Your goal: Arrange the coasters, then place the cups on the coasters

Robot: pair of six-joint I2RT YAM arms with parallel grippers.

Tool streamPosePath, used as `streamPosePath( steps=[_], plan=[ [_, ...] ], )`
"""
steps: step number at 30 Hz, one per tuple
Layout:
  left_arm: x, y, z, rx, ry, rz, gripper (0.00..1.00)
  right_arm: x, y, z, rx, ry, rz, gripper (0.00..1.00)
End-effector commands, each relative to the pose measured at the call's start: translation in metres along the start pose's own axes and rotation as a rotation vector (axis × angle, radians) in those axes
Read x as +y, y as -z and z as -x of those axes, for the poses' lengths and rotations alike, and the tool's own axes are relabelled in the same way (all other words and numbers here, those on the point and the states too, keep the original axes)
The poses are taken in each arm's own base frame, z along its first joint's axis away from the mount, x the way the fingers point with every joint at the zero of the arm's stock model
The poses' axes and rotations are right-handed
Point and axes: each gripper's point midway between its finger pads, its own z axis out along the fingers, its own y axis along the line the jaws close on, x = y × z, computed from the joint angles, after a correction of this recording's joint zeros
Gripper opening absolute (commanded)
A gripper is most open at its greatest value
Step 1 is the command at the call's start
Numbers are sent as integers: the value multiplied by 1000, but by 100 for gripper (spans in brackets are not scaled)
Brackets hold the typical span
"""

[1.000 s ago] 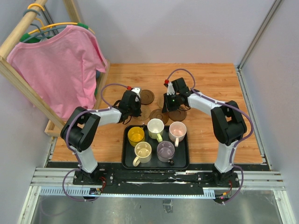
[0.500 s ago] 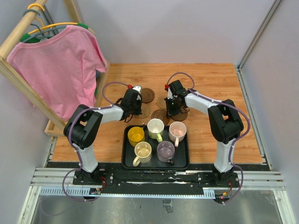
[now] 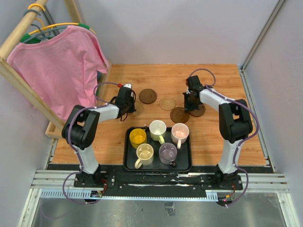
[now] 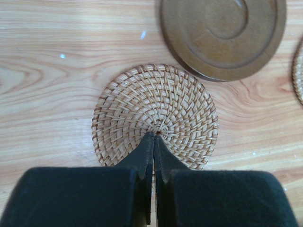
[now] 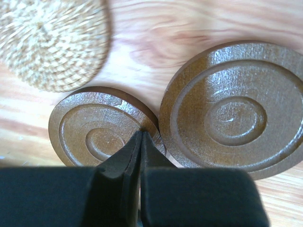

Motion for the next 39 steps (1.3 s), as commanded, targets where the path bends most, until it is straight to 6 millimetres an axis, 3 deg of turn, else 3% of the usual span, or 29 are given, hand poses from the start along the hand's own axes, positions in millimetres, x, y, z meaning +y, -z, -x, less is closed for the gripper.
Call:
streamPosePath(
  steps=[1, 11, 15, 23, 29, 32, 39],
  plan=[
    [43, 4, -31, 119, 4, 148, 1, -54, -6, 2, 33, -49, -162, 1],
    [64, -16, 6, 74, 64, 187, 0, -83, -7, 66, -78, -93, -213, 1],
    [68, -31, 18, 75, 68, 189, 1, -82, -9, 92, -114, -99, -192, 1],
    [65, -52, 30, 80, 58, 164, 1, -71, -9, 120, -158, -73, -136, 1],
    [60, -45, 46, 48, 48, 139, 1, -59, 12, 120, -197, -25, -106, 1],
    [55, -36, 56, 17, 51, 118, 0, -53, 23, 108, -206, -7, -97, 1],
    [34, -10, 90, -98, 64, 14, 0, -47, 30, 67, -172, 7, -89, 1]
  ],
)
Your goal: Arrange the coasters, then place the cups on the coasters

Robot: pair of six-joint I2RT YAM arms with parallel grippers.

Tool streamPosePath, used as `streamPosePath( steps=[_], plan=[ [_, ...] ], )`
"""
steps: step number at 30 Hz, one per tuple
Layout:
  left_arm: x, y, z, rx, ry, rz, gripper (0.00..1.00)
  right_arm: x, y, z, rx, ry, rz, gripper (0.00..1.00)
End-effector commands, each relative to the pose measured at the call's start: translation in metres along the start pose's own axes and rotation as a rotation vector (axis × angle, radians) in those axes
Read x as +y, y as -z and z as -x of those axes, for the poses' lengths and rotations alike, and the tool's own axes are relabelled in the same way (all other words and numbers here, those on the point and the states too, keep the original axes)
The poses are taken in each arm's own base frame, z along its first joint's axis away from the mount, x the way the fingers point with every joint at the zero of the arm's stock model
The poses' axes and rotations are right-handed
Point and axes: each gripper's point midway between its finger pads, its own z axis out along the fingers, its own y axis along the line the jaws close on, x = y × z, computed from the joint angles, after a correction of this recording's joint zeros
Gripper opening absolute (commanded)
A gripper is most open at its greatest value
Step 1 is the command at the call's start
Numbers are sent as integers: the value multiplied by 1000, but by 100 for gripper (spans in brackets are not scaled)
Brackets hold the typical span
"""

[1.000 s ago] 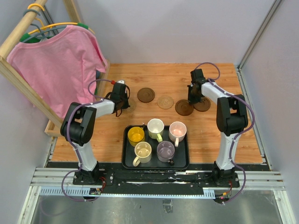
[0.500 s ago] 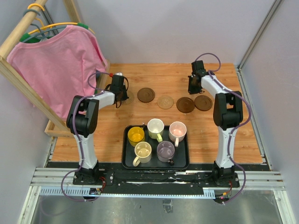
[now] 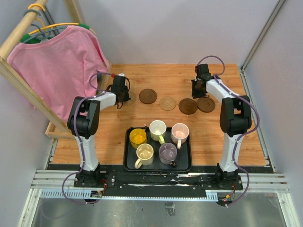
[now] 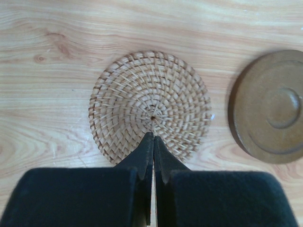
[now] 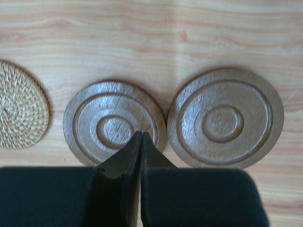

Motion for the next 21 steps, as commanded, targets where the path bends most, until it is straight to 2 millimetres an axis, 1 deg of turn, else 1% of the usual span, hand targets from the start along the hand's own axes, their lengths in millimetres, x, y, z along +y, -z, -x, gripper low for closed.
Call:
streamPosePath(
  steps=[1, 3, 6, 10, 15, 18, 21],
  plan=[
    [-21, 29, 37, -108, 7, -122, 0, 13, 14, -14, -13, 34, 30, 1],
    [-34, 35, 45, -140, 13, -188, 1, 13, 14, -25, 5, 35, 32, 1],
    [-50, 37, 51, -168, 8, -258, 0, 14, 13, -35, 22, 32, 39, 1],
    [-73, 33, 49, -169, -42, -312, 1, 16, 9, -44, 37, 32, 50, 1],
    [-108, 25, 46, -164, -93, -399, 1, 17, 3, -48, 53, 31, 58, 1],
    [-123, 21, 44, -157, -120, -435, 1, 18, 0, -49, 59, 30, 64, 1],
    [-133, 16, 40, -142, -139, -459, 1, 19, -3, -50, 66, 30, 66, 1]
  ],
)
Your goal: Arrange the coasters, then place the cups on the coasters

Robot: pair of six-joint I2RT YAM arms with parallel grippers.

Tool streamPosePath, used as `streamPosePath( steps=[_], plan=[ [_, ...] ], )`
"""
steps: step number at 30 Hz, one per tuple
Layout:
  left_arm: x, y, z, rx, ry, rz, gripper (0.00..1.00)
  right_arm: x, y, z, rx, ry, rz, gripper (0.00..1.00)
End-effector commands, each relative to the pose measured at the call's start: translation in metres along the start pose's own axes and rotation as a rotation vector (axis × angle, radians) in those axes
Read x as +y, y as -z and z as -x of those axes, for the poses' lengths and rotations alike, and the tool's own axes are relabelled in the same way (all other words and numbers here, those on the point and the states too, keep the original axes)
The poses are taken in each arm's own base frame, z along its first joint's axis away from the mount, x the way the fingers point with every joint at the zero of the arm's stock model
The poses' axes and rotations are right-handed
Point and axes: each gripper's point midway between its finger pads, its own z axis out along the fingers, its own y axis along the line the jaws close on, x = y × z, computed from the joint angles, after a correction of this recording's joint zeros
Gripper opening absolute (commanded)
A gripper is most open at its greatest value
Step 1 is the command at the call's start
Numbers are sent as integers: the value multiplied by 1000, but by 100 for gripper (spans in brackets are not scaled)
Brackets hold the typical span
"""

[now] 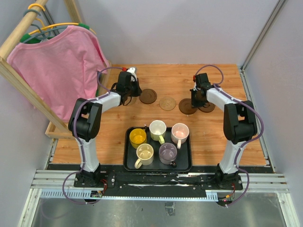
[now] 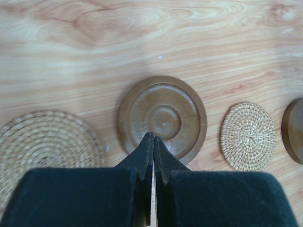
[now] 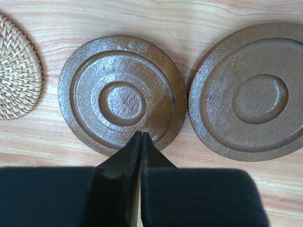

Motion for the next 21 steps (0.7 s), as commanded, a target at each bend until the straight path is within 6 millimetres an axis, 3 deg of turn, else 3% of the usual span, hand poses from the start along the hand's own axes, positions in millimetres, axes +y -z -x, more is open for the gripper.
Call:
streamPosePath(
  steps=[1, 14, 21],
  plan=[
    [-19, -15, 7, -7, -43, -74, 1, 8, -6, 0, 5, 4, 21, 1],
    [-12, -39, -43, 134, -25, -49, 1, 9, -16, 0, 20, 1, 26, 1],
    [-11, -50, -57, 170, -24, -42, 0, 12, -17, 5, 15, 0, 35, 1]
  ],
)
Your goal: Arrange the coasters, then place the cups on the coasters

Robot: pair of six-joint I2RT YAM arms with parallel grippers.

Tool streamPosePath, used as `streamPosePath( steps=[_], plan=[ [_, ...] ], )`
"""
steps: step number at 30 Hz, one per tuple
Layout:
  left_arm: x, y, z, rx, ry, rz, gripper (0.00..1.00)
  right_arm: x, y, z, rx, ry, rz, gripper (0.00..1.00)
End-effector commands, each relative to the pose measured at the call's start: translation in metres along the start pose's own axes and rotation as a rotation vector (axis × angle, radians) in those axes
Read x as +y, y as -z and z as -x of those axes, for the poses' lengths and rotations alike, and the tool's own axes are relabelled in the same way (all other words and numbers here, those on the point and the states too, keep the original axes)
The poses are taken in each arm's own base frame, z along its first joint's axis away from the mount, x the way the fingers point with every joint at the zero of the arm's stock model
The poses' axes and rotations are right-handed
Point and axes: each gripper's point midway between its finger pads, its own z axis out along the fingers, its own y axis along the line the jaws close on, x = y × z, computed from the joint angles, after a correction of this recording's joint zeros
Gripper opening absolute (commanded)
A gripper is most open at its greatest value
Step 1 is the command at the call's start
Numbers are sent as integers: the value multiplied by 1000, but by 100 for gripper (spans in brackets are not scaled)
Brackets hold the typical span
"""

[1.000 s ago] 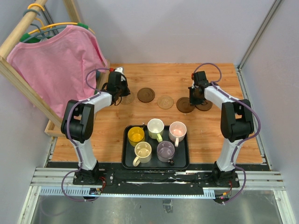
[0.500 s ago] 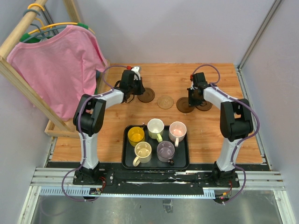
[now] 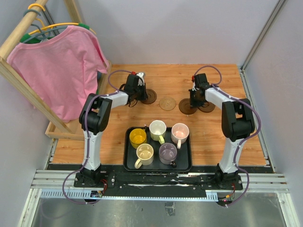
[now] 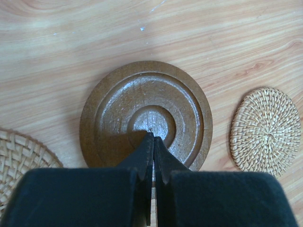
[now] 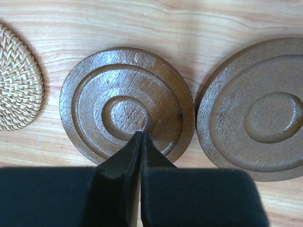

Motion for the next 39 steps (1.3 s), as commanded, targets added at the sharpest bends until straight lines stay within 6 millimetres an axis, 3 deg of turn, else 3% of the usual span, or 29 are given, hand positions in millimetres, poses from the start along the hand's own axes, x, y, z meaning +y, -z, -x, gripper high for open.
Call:
streamPosePath(
  steps=[1, 18, 28, 34, 39],
  plan=[
    [-2, -10, -11, 39, -13, -4, 0, 7, -6, 2, 13, 2, 9, 1],
    [23, 15, -88, 204, 62, 94, 0, -4, -32, 35, -1, -1, 0, 1],
    [19, 22, -84, 195, 58, 89, 0, -2, -23, 73, -78, 23, 32, 1],
    [16, 20, -79, 186, 56, 78, 1, 21, 11, 96, -173, 69, 126, 1],
    [15, 20, -76, 177, 55, 73, 1, 49, 27, 88, -179, 127, 197, 1]
  ],
)
